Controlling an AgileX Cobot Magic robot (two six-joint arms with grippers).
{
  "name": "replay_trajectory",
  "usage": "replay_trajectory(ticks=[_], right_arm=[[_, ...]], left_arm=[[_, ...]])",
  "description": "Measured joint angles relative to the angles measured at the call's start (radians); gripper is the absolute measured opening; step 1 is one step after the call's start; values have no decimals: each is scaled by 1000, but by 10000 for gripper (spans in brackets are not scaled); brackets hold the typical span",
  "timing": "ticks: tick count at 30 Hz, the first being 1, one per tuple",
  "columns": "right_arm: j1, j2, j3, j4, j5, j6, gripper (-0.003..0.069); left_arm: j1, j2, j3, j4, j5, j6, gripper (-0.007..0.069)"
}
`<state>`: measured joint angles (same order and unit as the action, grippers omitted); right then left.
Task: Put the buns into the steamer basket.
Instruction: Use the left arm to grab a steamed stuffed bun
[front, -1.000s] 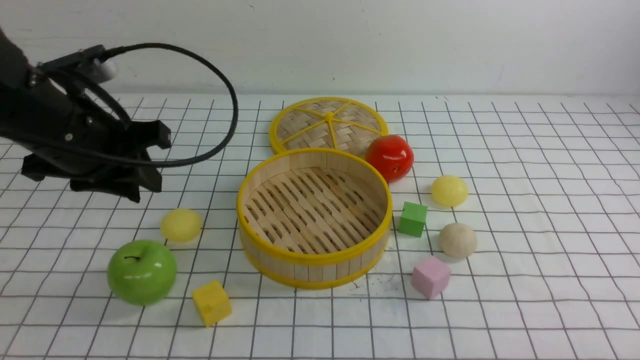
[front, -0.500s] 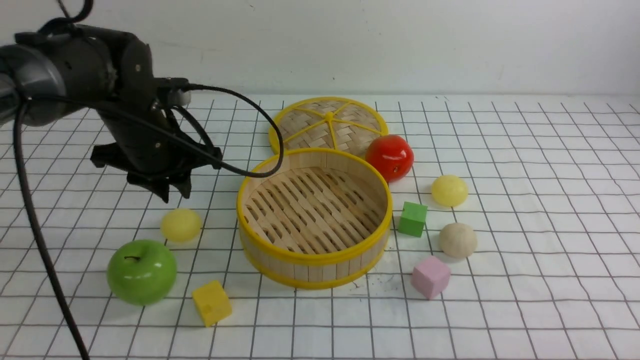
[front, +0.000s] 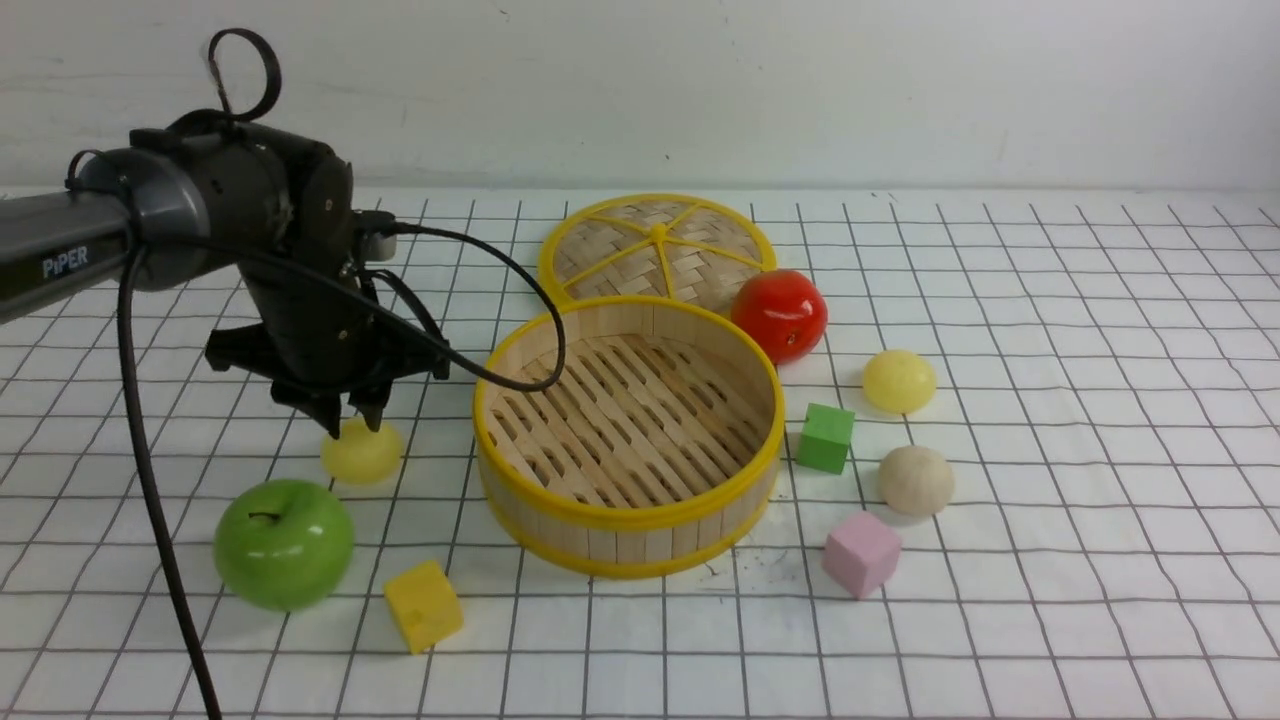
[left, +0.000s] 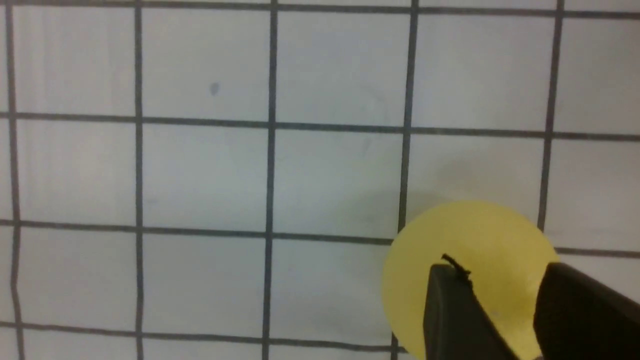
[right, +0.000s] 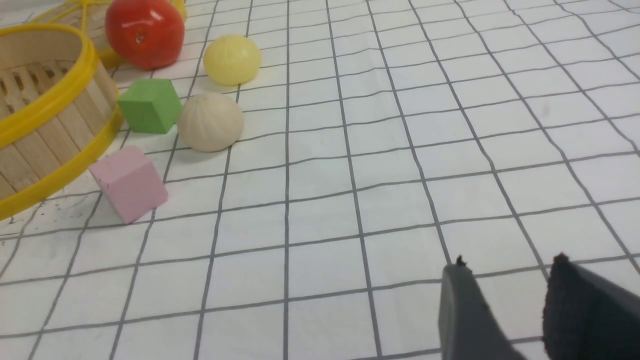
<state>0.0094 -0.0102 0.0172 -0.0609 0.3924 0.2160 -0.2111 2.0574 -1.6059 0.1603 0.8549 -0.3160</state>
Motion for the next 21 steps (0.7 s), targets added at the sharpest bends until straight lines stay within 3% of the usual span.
replay_trajectory(ticks=[11, 15, 18, 21], right_arm=[[0, 0, 0, 0, 0, 0, 241], [0, 0, 0, 0, 0, 0, 241], [0, 0, 0, 0, 0, 0, 241], [0, 0, 0, 0, 0, 0, 241]], left_arm=[[0, 34, -3, -3, 3, -1, 230], [0, 36, -3, -35, 7, 12, 128], [6, 36, -3, -50, 13, 27, -1], [8, 36, -3, -54, 22, 46, -13]])
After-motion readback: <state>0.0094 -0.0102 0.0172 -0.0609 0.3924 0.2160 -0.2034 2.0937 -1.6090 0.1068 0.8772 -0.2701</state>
